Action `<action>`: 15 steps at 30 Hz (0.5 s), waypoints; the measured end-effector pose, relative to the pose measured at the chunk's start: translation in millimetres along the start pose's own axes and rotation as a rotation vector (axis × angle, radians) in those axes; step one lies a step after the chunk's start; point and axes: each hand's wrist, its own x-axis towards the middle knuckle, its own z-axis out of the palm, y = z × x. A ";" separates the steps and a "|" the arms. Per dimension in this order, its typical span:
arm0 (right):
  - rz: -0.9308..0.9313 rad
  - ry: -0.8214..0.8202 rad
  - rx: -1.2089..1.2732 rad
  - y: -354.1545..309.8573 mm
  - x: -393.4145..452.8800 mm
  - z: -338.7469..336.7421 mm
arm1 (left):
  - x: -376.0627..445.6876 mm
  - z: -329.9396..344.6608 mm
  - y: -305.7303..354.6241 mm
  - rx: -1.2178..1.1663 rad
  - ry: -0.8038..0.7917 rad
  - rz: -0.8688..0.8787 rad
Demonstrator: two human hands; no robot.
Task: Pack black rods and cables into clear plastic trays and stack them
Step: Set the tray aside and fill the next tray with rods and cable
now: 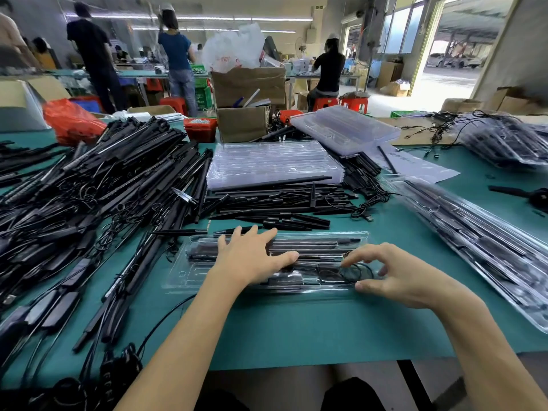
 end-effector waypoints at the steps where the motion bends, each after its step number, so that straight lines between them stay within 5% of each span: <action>1: 0.014 -0.003 -0.003 -1.9 0.1 1.1 | -0.3 0.9 0.1 0.003 0.008 0.001; 8: 0.098 -0.024 0.044 -5.2 1.4 6.7 | -8.4 -6.9 -16.9 -0.094 0.021 0.074; 15: 0.171 -0.132 -0.035 -18.6 9.0 -2.2 | -14.1 5.2 -28.3 0.064 0.067 0.062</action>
